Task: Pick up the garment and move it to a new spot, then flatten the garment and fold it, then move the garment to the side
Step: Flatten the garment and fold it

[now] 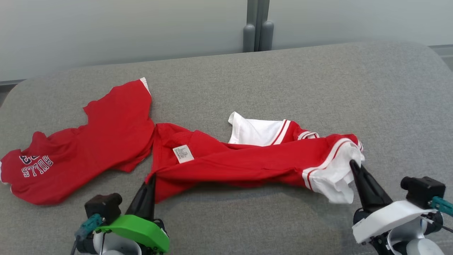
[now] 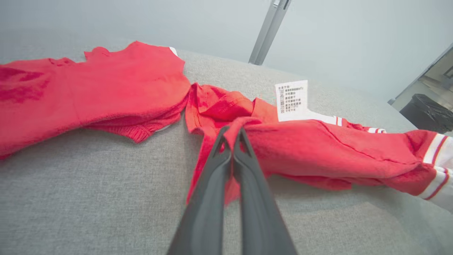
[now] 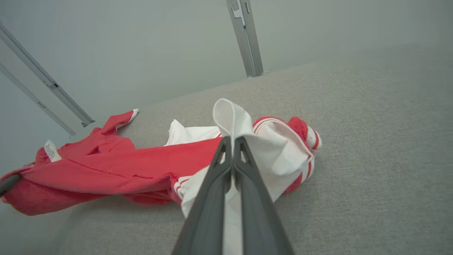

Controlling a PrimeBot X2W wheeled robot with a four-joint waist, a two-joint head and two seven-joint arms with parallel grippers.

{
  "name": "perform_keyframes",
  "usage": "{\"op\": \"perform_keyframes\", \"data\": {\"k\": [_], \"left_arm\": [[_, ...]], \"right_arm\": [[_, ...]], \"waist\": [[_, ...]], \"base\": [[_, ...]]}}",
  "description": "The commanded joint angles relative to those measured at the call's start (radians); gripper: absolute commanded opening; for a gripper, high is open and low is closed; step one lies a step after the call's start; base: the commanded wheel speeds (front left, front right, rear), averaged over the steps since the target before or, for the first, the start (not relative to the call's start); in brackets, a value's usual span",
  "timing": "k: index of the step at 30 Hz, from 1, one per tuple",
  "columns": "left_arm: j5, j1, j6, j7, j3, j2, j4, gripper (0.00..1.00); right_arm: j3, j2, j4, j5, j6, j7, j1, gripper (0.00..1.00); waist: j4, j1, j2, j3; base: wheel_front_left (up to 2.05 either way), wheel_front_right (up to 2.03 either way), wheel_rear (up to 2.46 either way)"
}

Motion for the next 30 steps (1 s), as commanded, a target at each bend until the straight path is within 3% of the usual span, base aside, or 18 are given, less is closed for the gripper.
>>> {"op": "perform_keyframes", "data": {"k": [1,12,18,30], "left_arm": [[0.014,0.010,0.011,-0.012,0.014,0.015,-0.031,0.00],[0.052,0.044,0.075,-0.046,0.070,0.072,-0.268,0.00],[0.061,0.071,0.102,-0.020,0.075,0.098,-0.345,0.00],[0.055,0.005,0.087,0.032,0.061,0.119,-0.378,0.00]], "right_arm": [[-0.018,0.000,-0.030,0.024,0.000,-0.017,-0.004,0.00],[-0.118,0.009,-0.185,0.138,0.000,-0.113,-0.003,0.00],[-0.137,0.000,-0.208,0.132,0.000,-0.095,0.028,0.00],[-0.104,-0.009,-0.216,0.126,0.000,-0.074,-0.027,0.00]], "waist": [[-0.005,0.0000,0.0000,-0.008],[-0.021,0.0000,0.0000,-0.047],[-0.025,0.0000,0.0000,-0.058],[-0.033,0.0000,0.0000,-0.005]], "base": [[0.00,0.00,0.00],[0.00,0.00,0.00],[0.00,0.00,0.00],[0.00,0.00,0.00]]}}
